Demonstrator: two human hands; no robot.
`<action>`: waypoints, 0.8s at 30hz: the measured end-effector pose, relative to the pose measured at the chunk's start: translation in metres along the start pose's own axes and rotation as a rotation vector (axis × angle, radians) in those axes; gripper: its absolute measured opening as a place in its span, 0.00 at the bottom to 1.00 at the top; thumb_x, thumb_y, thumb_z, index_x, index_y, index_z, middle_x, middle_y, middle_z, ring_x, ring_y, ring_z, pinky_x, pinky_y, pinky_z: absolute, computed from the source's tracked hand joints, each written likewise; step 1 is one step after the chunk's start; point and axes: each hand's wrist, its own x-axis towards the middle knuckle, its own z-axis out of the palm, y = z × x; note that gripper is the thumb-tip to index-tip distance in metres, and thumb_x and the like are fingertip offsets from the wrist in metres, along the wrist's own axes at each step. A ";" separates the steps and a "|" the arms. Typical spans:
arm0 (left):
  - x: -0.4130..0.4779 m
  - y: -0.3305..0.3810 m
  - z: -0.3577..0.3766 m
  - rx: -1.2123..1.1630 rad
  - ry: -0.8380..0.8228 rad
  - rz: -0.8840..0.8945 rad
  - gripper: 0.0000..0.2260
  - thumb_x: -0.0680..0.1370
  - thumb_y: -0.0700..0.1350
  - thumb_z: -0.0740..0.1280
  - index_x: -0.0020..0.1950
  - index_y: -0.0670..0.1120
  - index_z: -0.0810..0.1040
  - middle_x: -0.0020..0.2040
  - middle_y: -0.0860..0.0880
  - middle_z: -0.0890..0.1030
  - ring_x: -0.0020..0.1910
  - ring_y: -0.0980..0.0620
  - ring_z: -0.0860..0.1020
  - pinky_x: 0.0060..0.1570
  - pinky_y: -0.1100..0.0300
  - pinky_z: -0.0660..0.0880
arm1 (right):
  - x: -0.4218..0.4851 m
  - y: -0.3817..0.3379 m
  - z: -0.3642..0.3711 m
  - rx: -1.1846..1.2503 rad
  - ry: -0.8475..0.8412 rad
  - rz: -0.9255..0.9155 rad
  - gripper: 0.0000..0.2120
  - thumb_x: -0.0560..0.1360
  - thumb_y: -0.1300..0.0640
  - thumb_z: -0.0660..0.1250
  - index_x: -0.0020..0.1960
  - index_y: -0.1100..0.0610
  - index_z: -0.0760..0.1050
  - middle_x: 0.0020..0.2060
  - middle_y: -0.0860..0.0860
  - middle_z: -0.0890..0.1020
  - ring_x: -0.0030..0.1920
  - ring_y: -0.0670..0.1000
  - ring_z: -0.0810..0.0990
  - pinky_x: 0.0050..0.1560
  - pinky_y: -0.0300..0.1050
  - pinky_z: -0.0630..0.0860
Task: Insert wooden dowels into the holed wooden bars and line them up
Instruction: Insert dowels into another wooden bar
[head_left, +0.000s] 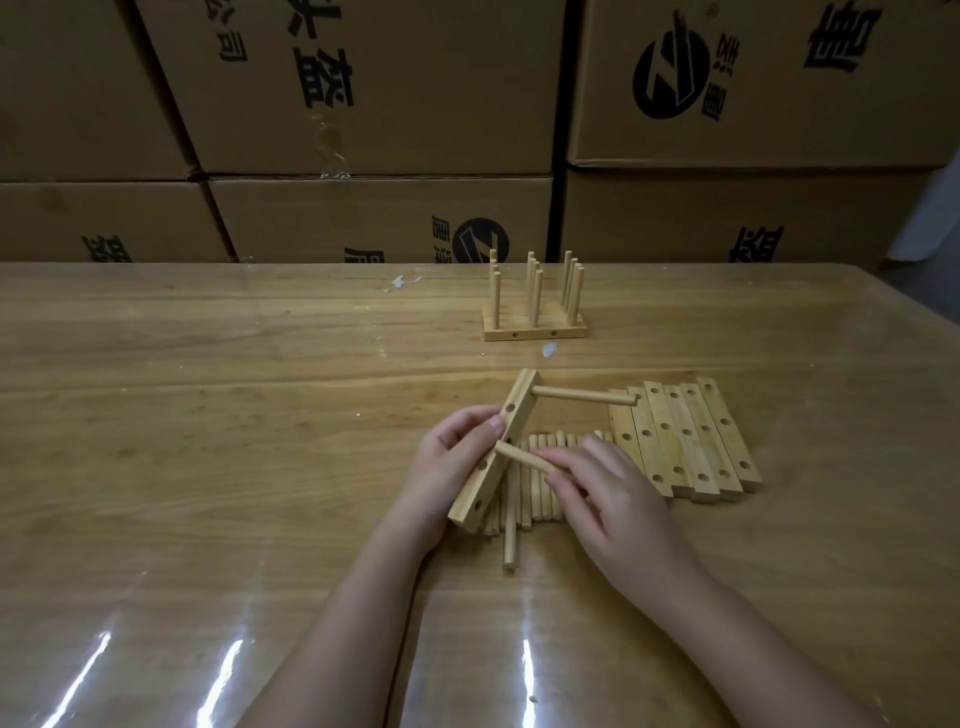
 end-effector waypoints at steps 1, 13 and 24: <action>0.000 0.000 0.000 -0.003 -0.006 0.002 0.09 0.69 0.52 0.70 0.47 0.55 0.85 0.42 0.53 0.85 0.39 0.59 0.81 0.36 0.67 0.76 | 0.001 0.000 -0.001 0.003 0.012 0.007 0.19 0.78 0.50 0.54 0.59 0.57 0.77 0.40 0.43 0.71 0.41 0.42 0.69 0.37 0.31 0.65; 0.000 0.001 -0.004 -0.010 -0.027 -0.007 0.08 0.70 0.52 0.69 0.46 0.55 0.85 0.38 0.53 0.84 0.34 0.59 0.80 0.32 0.67 0.74 | 0.000 0.003 -0.005 0.066 0.093 0.044 0.15 0.75 0.54 0.61 0.60 0.51 0.77 0.34 0.50 0.73 0.29 0.47 0.70 0.24 0.45 0.70; 0.001 -0.003 -0.007 0.025 -0.063 0.002 0.10 0.68 0.56 0.71 0.45 0.54 0.84 0.39 0.51 0.83 0.37 0.56 0.80 0.35 0.65 0.76 | 0.000 0.001 -0.006 0.006 0.085 0.039 0.16 0.74 0.54 0.61 0.60 0.53 0.78 0.34 0.48 0.72 0.28 0.45 0.69 0.23 0.39 0.67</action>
